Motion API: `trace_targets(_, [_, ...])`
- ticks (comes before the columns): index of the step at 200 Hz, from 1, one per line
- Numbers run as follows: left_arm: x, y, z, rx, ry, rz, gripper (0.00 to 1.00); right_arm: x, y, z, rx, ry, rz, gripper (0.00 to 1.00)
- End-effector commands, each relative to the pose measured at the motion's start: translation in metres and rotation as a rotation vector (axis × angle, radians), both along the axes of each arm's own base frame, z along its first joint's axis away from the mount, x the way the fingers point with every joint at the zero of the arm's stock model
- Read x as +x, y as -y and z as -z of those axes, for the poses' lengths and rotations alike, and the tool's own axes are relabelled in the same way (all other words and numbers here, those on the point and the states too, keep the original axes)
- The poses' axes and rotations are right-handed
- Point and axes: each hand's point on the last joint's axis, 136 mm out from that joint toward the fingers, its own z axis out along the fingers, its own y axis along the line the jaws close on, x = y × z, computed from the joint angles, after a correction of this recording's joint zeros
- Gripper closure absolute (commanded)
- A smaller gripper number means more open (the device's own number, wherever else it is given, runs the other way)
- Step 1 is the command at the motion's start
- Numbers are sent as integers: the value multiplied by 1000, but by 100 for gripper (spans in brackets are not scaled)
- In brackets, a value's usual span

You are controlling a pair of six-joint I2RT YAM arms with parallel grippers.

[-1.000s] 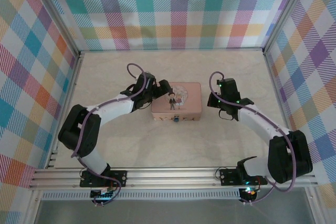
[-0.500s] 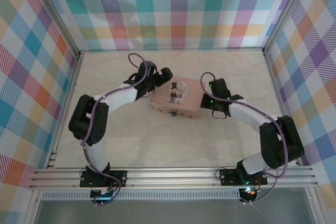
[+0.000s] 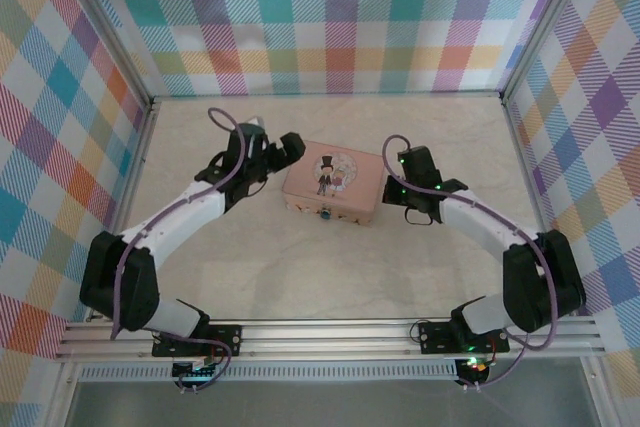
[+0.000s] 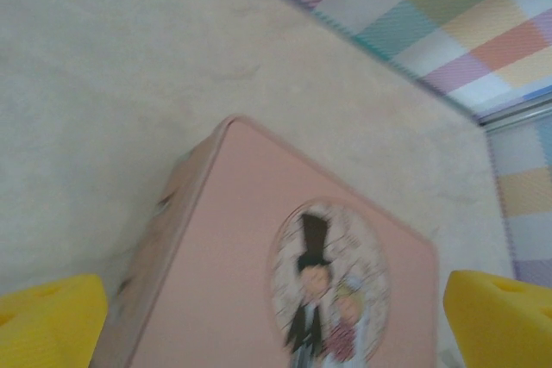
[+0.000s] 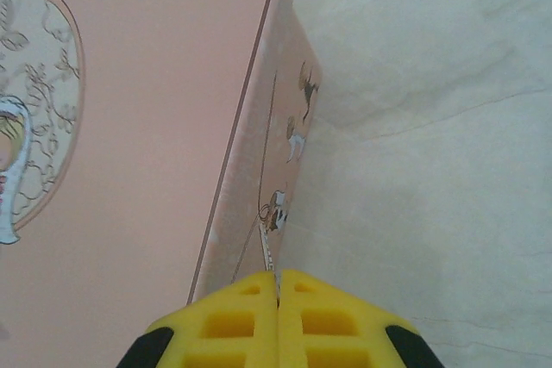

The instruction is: Unlock a padlock with a key

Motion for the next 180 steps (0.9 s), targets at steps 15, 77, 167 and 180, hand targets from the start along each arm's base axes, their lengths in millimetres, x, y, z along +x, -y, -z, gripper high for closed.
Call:
trace_targets(15, [-39, 0, 52, 76, -193, 73, 0, 18, 9, -42, -40, 103, 0, 100])
trace_targets(77, [-75, 56, 83, 4, -85, 275, 0, 79, -3, -54, -22, 125, -18, 100])
trace_targets(167, [-82, 101, 112, 128, 220, 441, 0, 154, -36, -23, -38, 56, -108, 100])
trace_targets(180, [-82, 108, 115, 142, 258, 469, 0, 160, -40, -18, -35, 49, -122, 100])
